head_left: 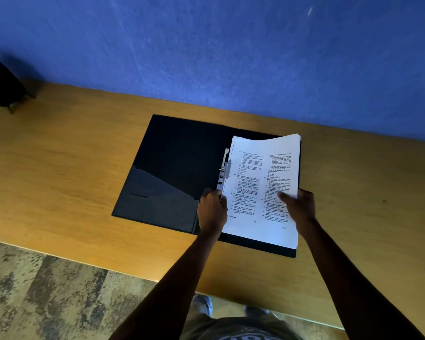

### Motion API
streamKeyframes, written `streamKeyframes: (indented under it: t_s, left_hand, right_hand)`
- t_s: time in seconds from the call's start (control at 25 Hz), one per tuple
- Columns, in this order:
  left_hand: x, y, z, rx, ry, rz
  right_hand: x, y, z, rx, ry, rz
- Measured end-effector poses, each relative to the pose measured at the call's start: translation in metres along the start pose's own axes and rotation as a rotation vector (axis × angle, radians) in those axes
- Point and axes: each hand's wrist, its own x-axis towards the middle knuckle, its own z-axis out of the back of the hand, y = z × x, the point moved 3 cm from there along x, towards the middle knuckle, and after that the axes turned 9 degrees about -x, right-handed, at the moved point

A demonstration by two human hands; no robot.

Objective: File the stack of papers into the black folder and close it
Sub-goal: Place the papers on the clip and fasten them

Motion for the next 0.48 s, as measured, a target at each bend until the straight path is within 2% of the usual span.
streamKeyframes:
  t_s: [0.48]
  left_hand:
    - [0.0038, 0.0031, -0.0036, -0.009, -0.007, 0.012]
  right_hand:
    - [0.0033, 0.0013, 0.0009, -0.127, -0.007, 0.027]
